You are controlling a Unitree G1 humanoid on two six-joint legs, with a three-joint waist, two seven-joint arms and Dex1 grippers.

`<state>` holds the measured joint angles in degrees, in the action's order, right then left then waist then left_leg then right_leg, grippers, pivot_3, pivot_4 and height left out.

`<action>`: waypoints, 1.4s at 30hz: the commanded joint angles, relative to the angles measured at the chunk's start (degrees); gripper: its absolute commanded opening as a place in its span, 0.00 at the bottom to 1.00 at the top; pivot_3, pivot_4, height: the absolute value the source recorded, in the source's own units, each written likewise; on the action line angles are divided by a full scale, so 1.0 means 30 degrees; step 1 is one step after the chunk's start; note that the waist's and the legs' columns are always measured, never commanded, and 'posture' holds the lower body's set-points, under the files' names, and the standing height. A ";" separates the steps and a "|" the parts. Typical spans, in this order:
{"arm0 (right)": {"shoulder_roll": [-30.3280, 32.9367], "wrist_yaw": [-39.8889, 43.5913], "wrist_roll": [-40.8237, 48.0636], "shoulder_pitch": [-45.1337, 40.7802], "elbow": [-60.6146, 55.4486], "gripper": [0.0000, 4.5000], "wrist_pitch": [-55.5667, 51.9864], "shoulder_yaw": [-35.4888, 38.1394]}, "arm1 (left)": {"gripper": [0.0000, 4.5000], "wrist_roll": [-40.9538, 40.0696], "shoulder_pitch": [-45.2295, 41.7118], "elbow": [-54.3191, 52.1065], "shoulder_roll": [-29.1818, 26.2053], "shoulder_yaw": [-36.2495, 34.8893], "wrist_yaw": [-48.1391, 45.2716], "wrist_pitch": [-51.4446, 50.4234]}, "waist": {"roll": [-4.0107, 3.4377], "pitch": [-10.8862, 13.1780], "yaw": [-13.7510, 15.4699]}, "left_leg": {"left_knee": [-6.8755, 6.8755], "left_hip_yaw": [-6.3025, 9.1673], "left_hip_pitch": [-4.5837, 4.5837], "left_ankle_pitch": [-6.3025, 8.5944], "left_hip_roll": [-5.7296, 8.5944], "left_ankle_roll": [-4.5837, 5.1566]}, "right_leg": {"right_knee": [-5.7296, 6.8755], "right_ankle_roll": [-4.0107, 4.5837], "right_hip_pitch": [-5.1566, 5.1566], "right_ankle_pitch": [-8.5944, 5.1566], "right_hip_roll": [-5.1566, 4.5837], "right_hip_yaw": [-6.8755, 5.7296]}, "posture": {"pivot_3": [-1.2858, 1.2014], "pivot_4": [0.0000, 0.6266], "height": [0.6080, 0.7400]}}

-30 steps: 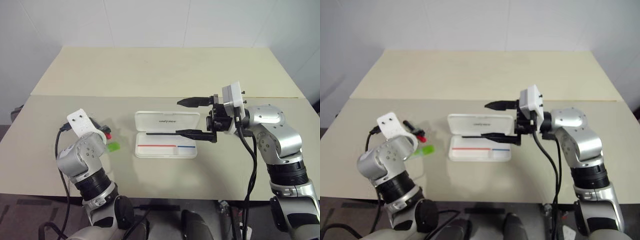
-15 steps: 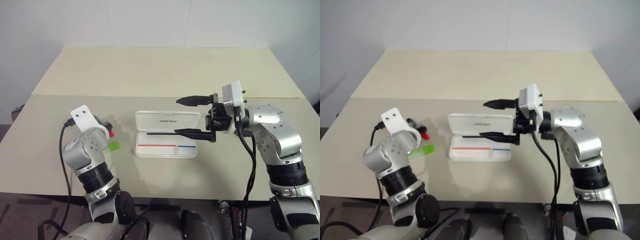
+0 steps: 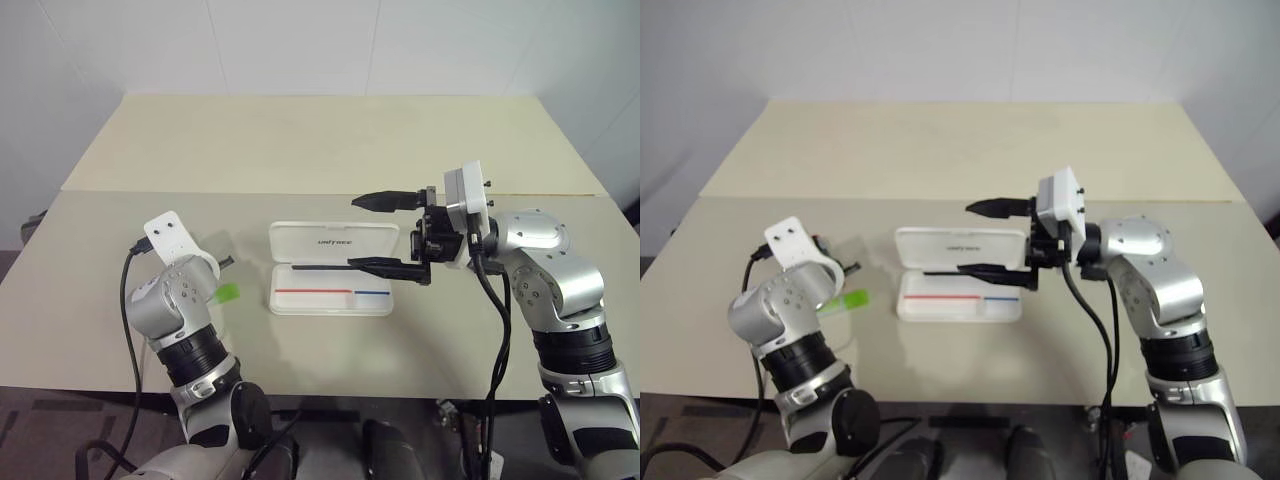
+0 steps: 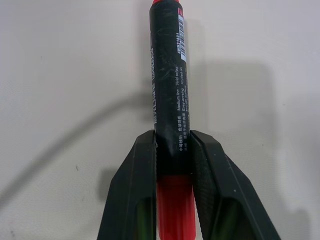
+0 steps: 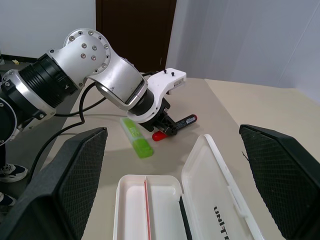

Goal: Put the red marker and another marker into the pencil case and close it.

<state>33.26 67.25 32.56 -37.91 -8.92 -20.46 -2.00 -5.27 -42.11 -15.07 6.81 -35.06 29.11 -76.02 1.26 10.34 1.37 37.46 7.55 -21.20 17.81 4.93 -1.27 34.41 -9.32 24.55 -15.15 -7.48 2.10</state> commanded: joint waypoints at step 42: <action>0.4914 -0.0466 -0.1119 0.2973 0.2212 1.00 0.1386 0.4919 | 0.13 -0.6045 0.4456 -0.1054 -1.5404 1.1910 -2.9571 1.9516 | -0.0012 0.0010 -0.0463 | -0.0092 -0.0086 -0.0015 0.0021 -0.0095 0.0044 | -0.0114 0.0011 0.0000 0.0050 0.0057 0.0037 | 0.52 0.24 1.00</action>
<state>46.74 66.26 28.66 -29.26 -0.48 -17.26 10.31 -24.40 -28.78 -18.36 -38.50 -0.41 -57.70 -19.14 1.23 10.37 -0.02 37.21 7.29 -21.25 17.87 4.65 -1.14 34.00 -9.28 24.54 -15.00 -7.31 2.21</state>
